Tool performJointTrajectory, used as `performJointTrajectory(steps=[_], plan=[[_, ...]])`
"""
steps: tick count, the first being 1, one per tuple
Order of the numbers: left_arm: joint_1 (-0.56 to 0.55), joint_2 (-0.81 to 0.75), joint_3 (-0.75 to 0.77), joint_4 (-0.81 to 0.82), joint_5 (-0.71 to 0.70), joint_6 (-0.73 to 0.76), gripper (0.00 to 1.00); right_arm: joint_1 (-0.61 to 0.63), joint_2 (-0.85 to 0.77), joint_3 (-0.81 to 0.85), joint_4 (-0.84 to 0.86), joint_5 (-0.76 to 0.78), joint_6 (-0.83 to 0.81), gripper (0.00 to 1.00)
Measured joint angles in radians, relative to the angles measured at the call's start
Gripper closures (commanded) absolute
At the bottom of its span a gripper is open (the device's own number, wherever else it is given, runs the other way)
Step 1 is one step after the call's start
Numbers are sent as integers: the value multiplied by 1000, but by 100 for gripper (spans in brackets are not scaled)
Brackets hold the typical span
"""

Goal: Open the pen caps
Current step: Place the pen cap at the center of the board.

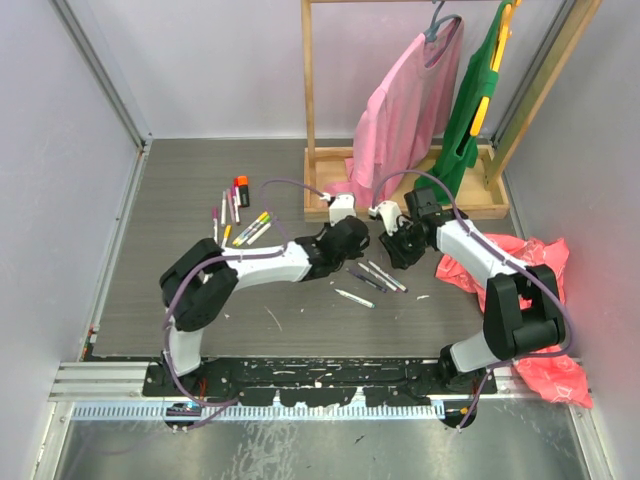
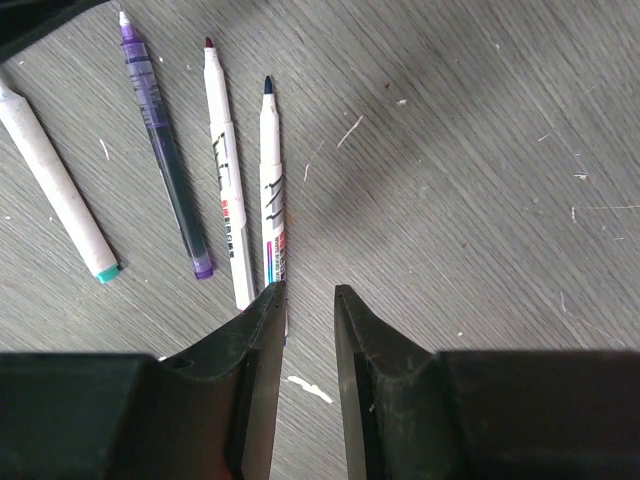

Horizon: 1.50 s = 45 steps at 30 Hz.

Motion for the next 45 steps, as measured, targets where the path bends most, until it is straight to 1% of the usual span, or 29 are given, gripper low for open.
performJointTrajectory(steps=[5, 9, 13, 18, 26, 30, 32, 35, 45], plan=[[15, 127, 198, -168, -58, -21, 100, -3, -9, 0, 2, 8, 2, 68], [45, 189, 274, -252, -66, -40, 100, -5, -11, 0, 6, 10, 2, 68], [84, 215, 278, -299, -66, -53, 98, -5, -11, 0, 7, 13, 2, 68], [119, 224, 280, -320, -65, -68, 96, -5, -11, 0, 7, 13, 2, 68], [129, 247, 302, -332, -46, -73, 92, -5, -11, 0, 7, 13, 2, 68], [130, 254, 302, -333, -28, -74, 86, -6, -11, 0, 7, 13, 2, 68], [130, 257, 302, -333, -22, -75, 81, -6, -11, 0, 7, 13, 2, 68], [130, 261, 303, -333, -16, -77, 78, -6, -11, 0, 7, 13, 2, 68], [134, 264, 310, -334, 6, -77, 73, -6, -11, 0, 7, 13, 2, 68]])
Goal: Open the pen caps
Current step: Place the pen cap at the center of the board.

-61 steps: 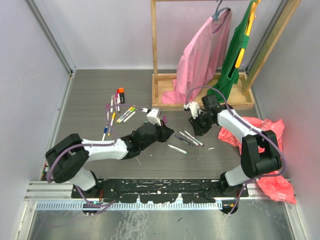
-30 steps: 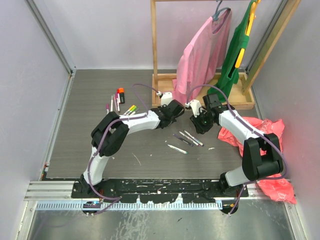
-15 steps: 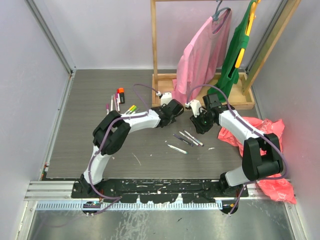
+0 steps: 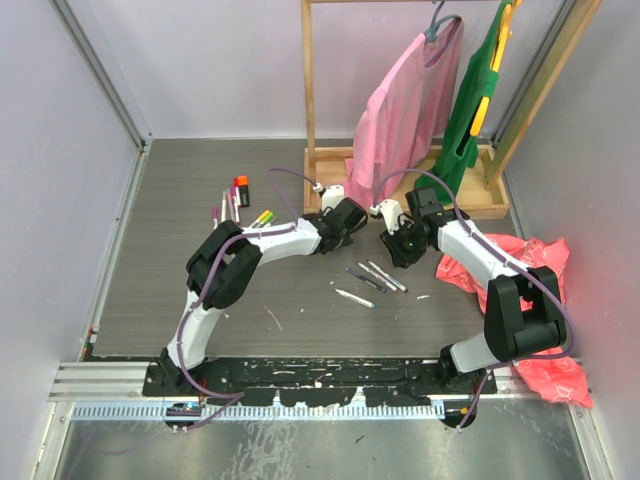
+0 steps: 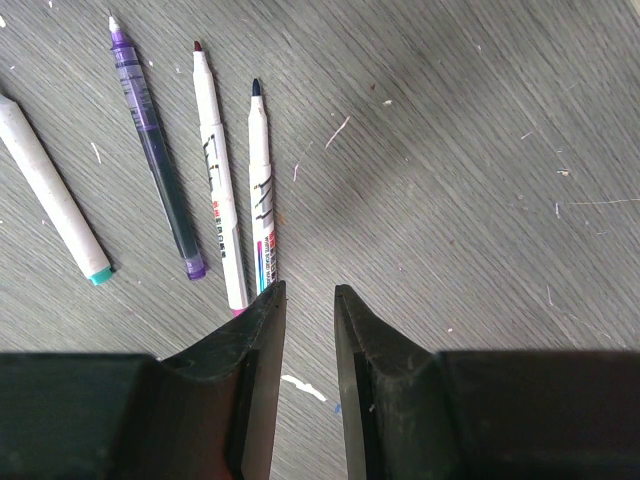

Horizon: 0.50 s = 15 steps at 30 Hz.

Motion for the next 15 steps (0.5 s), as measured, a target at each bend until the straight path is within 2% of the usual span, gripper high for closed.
performJointTrajectory(steps=[7, 15], plan=[[0, -18, -14, 14, 37, 12, 67, 0, 0, 0, 0, 0, 0, 68], [0, -230, -169, 76, 77, 94, 62, 0, 0, 0, 0, 0, 0, 68]])
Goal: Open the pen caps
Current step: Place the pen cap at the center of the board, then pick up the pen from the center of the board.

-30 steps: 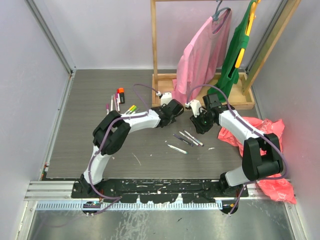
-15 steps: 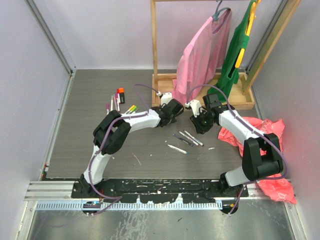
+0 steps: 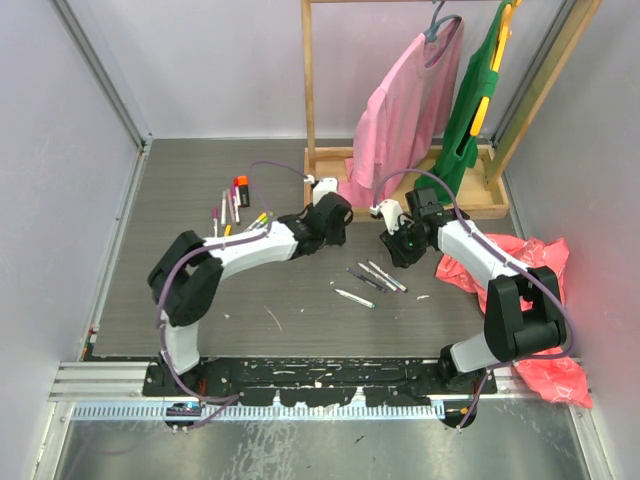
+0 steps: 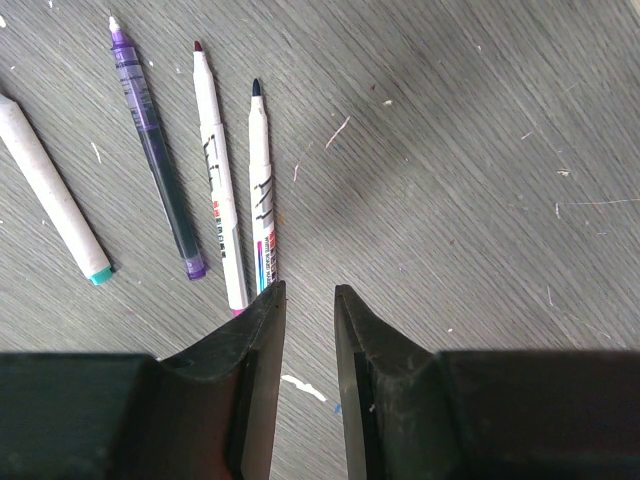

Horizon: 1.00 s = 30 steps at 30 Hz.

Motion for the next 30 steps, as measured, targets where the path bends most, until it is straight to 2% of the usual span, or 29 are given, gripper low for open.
performJointTrajectory(steps=[4, 8, 12, 15, 23, 30], plan=[[0, -117, -70, 19, 17, 105, 54, 0, 0, 0, 0, 0, 0, 67], [3, -241, -158, 29, 24, 286, 36, 0, 0, 0, 0, 0, 0, 68], [21, -331, -245, 29, 11, 465, 29, 0, 0, 0, 0, -1, 0, 68], [89, -345, -263, -5, 57, 555, 25, 0, 0, 0, 0, -1, 0, 68], [351, -317, -265, -71, 233, 651, 24, 0, 0, 0, 0, -2, 0, 68], [428, -228, -236, -130, 319, 673, 37, 0, 1, 0, 0, -2, -1, 68]])
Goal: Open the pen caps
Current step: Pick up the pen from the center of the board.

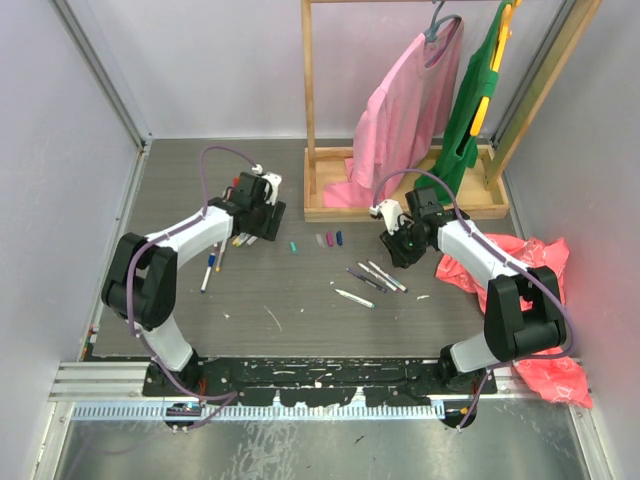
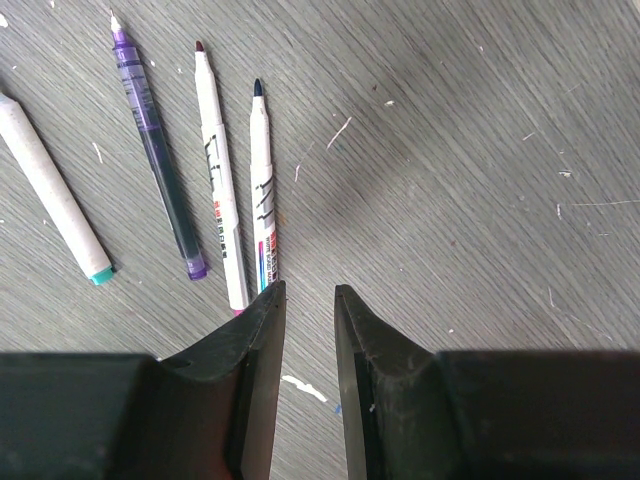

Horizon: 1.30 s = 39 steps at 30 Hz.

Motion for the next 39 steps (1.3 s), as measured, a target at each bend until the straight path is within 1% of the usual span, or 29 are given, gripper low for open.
performJointTrajectory(steps=[11, 18, 25, 32, 39], plan=[[64, 113, 84, -41, 60, 2, 48, 0, 0, 0, 0, -5, -3, 67], [82, 156, 111, -68, 78, 1, 51, 0, 0, 0, 0, -6, -3, 67], [90, 180, 118, -85, 93, 0, 60, 0, 0, 0, 0, -6, -3, 67], [91, 192, 119, -98, 100, -4, 71, 0, 0, 0, 0, -6, -3, 67], [91, 202, 135, -108, 115, -10, 73, 0, 0, 0, 0, -7, -3, 67]])
